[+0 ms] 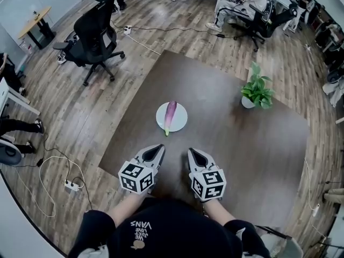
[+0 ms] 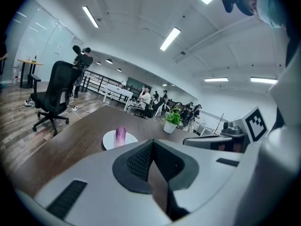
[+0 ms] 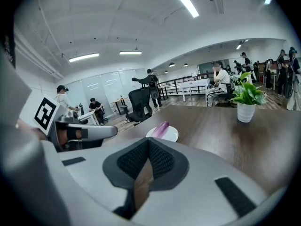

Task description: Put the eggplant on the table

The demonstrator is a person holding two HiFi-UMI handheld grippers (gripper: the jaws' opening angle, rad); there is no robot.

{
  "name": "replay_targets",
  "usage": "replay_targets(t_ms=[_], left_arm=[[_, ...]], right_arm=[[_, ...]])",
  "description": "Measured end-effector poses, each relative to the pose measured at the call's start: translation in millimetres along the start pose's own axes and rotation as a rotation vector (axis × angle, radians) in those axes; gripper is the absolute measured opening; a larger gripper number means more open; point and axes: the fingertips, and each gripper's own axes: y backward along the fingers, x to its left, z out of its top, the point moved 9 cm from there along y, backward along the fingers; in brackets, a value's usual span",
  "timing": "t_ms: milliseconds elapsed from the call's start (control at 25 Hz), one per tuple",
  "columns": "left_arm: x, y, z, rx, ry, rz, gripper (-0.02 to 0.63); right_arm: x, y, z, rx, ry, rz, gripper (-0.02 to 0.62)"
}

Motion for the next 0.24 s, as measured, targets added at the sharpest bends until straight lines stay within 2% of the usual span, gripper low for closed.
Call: replay_targets(t_ms=[240], left_arm=[[2.3, -4.0, 1.3, 0.006, -0.003, -0.006, 0.011]], right_arm=[[-1.6, -4.7, 3.5, 0.003, 0.006, -0.003, 0.018]])
